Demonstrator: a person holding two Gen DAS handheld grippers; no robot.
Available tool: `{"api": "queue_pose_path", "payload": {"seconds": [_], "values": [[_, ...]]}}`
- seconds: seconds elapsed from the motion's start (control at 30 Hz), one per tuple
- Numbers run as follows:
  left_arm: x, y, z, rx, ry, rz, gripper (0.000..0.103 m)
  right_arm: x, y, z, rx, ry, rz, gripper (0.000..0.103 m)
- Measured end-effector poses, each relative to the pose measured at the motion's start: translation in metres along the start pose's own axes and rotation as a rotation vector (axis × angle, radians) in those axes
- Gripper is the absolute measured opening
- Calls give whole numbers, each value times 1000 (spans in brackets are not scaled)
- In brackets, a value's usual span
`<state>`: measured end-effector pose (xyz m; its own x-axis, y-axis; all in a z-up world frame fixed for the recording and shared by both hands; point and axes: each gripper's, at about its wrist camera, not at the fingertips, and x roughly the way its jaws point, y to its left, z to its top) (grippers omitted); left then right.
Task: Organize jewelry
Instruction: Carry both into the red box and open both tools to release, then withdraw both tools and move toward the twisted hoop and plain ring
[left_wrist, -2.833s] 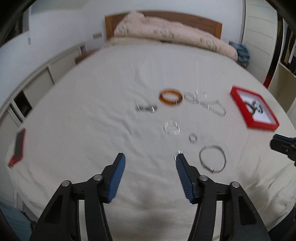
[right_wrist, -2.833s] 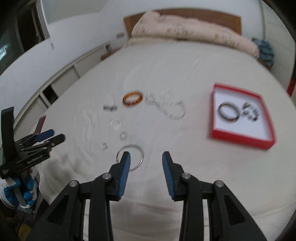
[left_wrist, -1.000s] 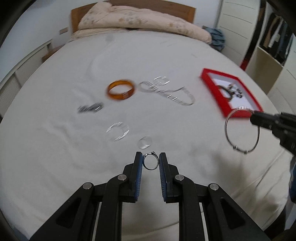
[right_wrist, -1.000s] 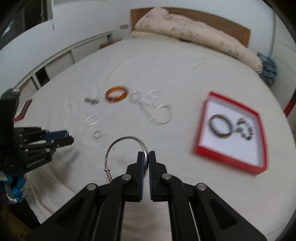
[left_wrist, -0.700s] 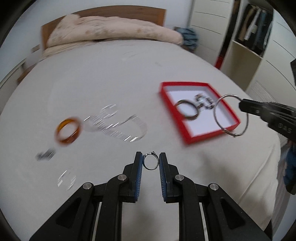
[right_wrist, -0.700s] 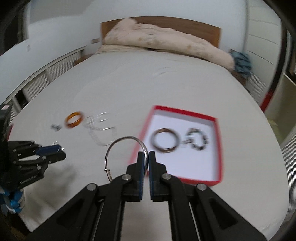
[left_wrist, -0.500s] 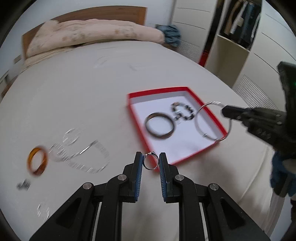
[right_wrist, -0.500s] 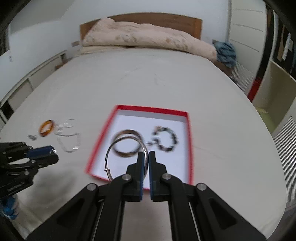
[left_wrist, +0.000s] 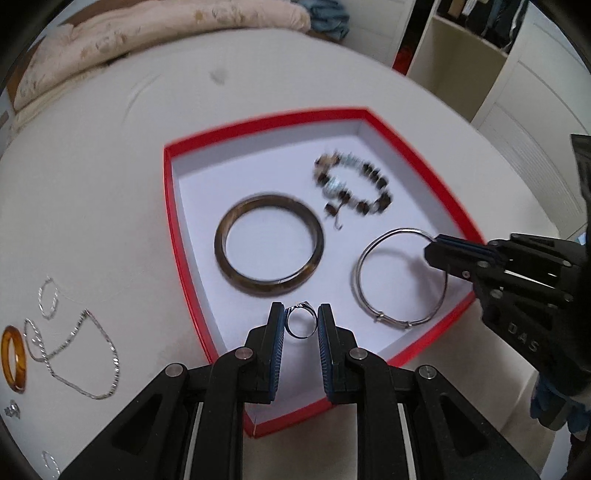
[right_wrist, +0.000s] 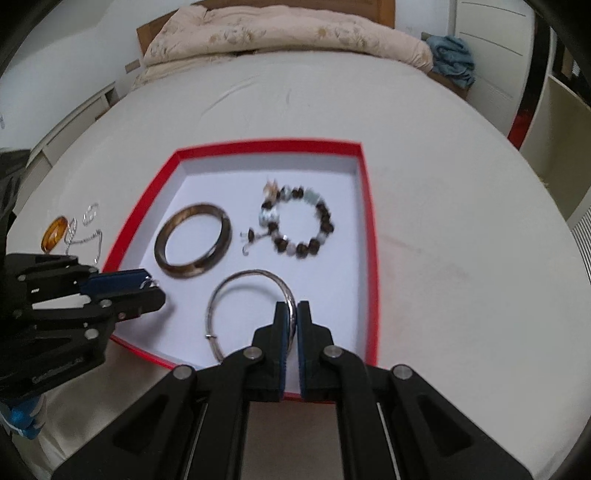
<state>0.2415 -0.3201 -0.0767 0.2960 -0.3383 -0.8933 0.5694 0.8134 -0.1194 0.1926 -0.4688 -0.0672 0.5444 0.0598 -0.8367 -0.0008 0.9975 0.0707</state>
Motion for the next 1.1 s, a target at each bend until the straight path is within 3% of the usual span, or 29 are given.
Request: {"api": "queue_pose_path", "payload": {"seconds": [0.33, 0.43, 0.53, 0.63, 0.73, 0.83, 1.0, 1.1], "values": [[15, 0, -2, 18, 6, 18, 19, 14, 3, -2, -20, 82, -32, 7], [12, 0, -4, 17, 8, 1, 27, 12, 3, -1, -17, 90, -39, 7], [-3, 2, -2, 20, -10, 22, 44, 2, -1, -2, -3, 82, -43, 11], [-21, 7, -1, -8, -34, 15, 45, -19, -7, -3, 22, 55, -47, 13], [-56, 11, 0, -26, -86, 15, 47, -45, -10, -4, 36, 17, -64, 19], [-95, 15, -3, -23, -139, 22, 50, -80, -11, -5, 49, -36, -75, 33], [-174, 34, -25, -26, -223, 79, 51, -146, 4, -6, 48, -137, -64, 34], [-221, 49, -47, -36, -260, 142, 57, -182, 23, -9, 33, -198, -45, 34]]}}
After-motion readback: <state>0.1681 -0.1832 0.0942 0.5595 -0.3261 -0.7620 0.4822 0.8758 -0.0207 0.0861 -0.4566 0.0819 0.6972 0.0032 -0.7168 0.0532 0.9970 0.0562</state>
